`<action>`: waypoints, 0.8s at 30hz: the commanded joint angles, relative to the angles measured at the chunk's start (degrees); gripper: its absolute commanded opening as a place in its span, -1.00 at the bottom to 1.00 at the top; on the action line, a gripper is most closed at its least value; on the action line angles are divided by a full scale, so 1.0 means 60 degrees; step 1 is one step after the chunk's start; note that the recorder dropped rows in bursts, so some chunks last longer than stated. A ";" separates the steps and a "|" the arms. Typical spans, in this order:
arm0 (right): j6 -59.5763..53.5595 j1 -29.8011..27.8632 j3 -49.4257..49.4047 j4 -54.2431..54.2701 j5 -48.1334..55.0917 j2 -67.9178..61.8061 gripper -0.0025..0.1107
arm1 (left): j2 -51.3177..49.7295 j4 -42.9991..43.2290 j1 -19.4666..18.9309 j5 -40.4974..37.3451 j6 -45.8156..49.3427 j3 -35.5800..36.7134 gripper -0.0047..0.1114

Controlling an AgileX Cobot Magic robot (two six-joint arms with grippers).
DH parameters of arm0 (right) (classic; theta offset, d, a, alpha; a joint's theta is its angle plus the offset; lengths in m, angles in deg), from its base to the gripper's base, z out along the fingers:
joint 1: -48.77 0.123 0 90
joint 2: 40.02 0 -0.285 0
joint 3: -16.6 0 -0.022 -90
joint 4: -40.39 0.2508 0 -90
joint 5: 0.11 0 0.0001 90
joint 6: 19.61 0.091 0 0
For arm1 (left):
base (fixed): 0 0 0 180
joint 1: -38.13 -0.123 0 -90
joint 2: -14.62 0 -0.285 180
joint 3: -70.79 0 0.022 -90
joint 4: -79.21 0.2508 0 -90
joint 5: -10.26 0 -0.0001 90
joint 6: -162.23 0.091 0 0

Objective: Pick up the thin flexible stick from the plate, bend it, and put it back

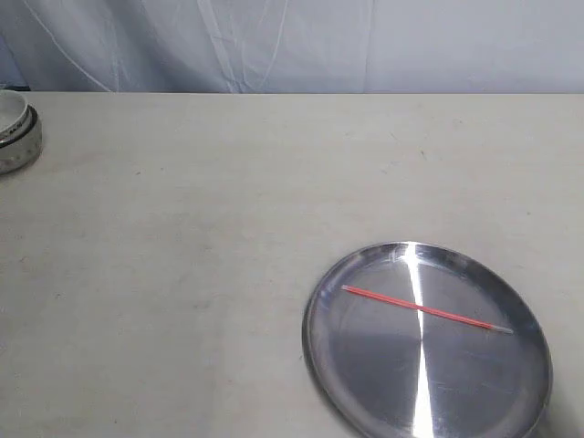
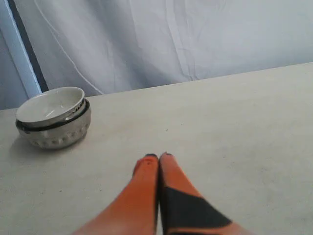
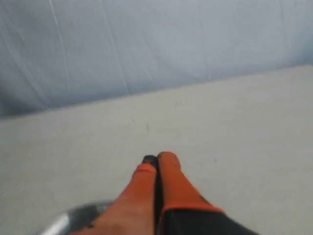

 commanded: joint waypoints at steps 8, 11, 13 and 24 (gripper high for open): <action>0.4876 0.0032 0.0161 0.4317 -0.4293 0.0006 -0.97 | 0.0042 -0.3752 0.0051 0.1910 -0.1210 0.0037 -0.92; 0.4230 0.0032 0.1131 0.3129 -0.3241 -0.0347 -0.97 | 0.0042 -0.4159 0.0051 0.2221 -0.1229 0.0037 -0.92; 0.2732 0.0032 0.2329 0.2781 -0.2039 -0.1166 -0.97 | 0.0042 -0.4386 0.0051 0.2493 -0.1251 0.0037 -0.92; -0.0390 0.0032 1.1382 -0.2022 0.8506 -1.0256 -0.97 | 0.0042 -0.8494 0.0051 0.2064 -0.1677 0.0037 -0.92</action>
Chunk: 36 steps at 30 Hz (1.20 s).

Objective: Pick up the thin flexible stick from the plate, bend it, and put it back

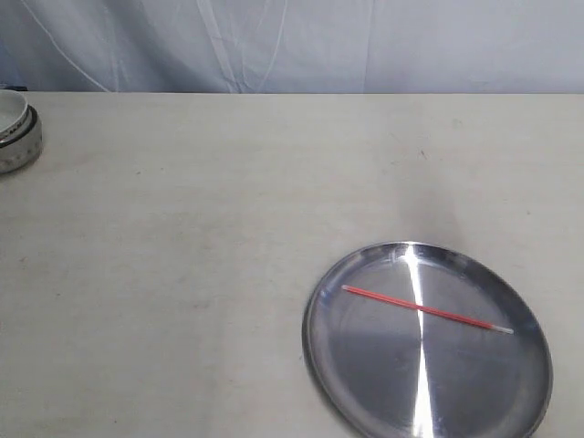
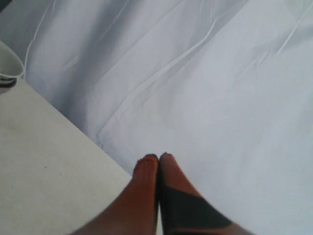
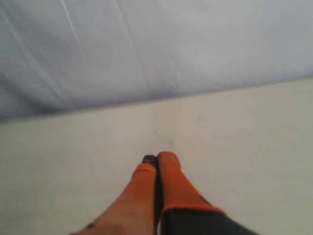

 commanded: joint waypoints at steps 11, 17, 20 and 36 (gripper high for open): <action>-0.8069 0.1289 0.0714 0.1741 0.4282 -0.7634 -0.20 | 0.0042 -0.0564 0.0051 -0.3157 0.0016 0.0037 -0.92; -0.8154 0.2207 -0.1027 0.0546 0.1846 -0.7648 -0.19 | 0.0042 -0.0564 0.0051 -0.3137 0.0016 0.0037 -0.92; -0.8041 0.2227 -0.1430 0.0307 0.1270 -0.7671 -0.19 | 0.0042 -0.0564 0.0051 -0.3137 0.0016 0.0037 -0.92; -0.7672 0.2227 -0.1649 -0.0195 0.0340 -0.8789 -0.19 | 0.0042 -0.0908 0.0051 -0.3665 0.0016 0.0037 -0.92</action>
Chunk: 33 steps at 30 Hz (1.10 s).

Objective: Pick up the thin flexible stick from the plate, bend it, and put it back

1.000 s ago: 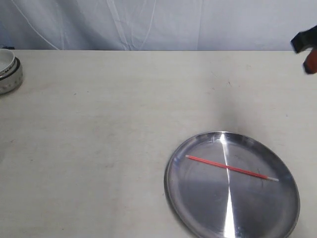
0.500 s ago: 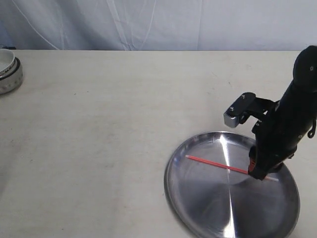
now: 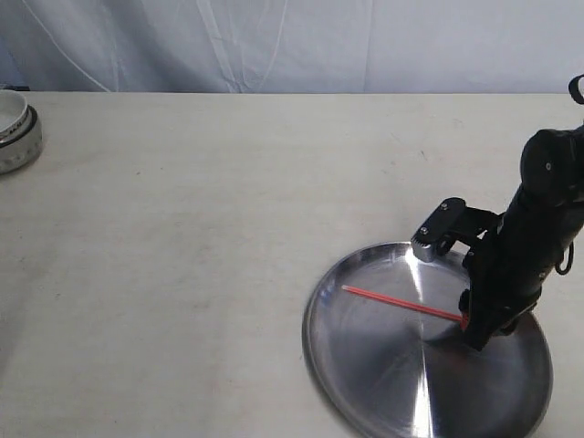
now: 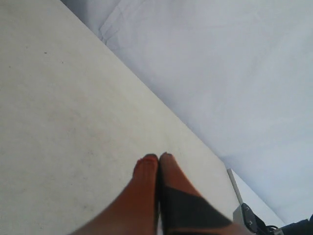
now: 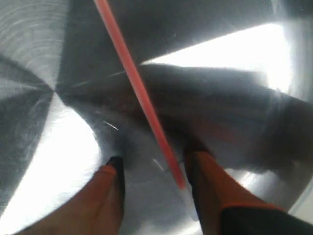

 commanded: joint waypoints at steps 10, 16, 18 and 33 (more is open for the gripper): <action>0.0010 0.0006 -0.0049 -0.0096 -0.0325 -0.0778 -0.31 | 0.0042 -0.0239 0.0051 -0.0293 0.0028 0.0037 -0.92; 0.0051 0.0006 -0.0049 -0.0096 -0.0322 -0.0916 -0.69 | 0.0042 -0.0808 0.0051 -0.0239 0.0028 0.0037 -0.92; 0.0051 0.0006 -0.0049 -0.0096 -0.0304 -0.0916 -0.82 | 0.0042 -0.0917 0.0051 -0.0234 0.0028 0.0037 -0.92; 0.0051 0.0100 -0.0032 -0.0020 0.0061 -0.0203 -0.97 | 0.0042 -0.1489 0.0051 -0.0062 0.0888 -0.0556 -0.92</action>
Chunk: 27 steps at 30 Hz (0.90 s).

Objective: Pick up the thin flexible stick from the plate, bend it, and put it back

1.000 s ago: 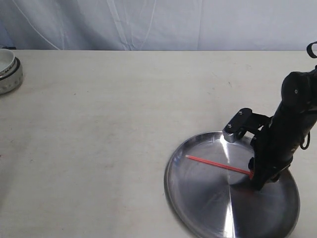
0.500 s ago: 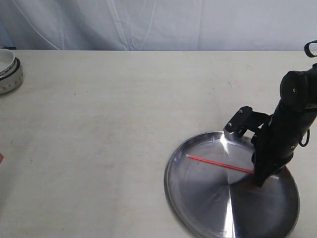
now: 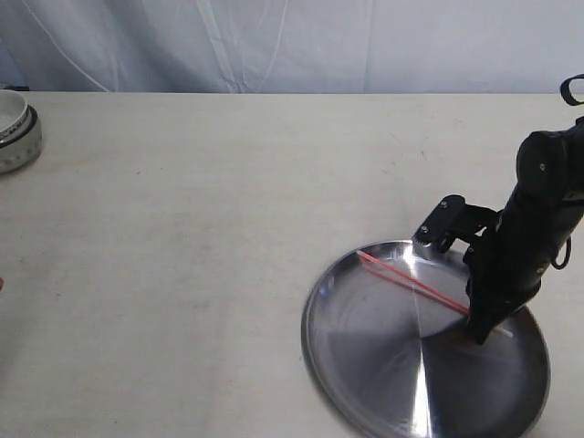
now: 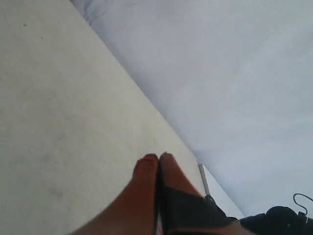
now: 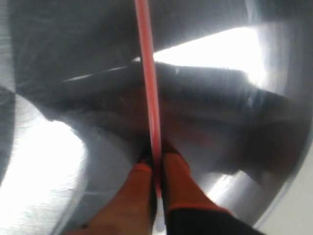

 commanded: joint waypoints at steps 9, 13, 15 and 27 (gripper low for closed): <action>-0.0023 0.0100 -0.0168 0.0634 0.0693 0.2081 -0.97 | 0.0042 -0.0430 0.0051 0.0401 0.0752 -0.0891 -0.76; -0.0023 0.0100 -0.0168 0.1004 0.0738 0.2869 -0.97 | -0.0237 -0.1000 0.0051 0.0168 0.0936 -0.0891 -0.43; -0.0023 0.0100 -0.0168 0.1164 0.0759 0.3199 -0.97 | -0.0515 -0.1618 0.0051 -0.0006 0.1085 -0.0891 -0.28; -0.1141 0.0100 -0.0168 0.3816 0.1620 0.3999 -0.97 | -0.3408 -0.7207 0.0051 -0.1822 0.8463 -0.1478 -0.16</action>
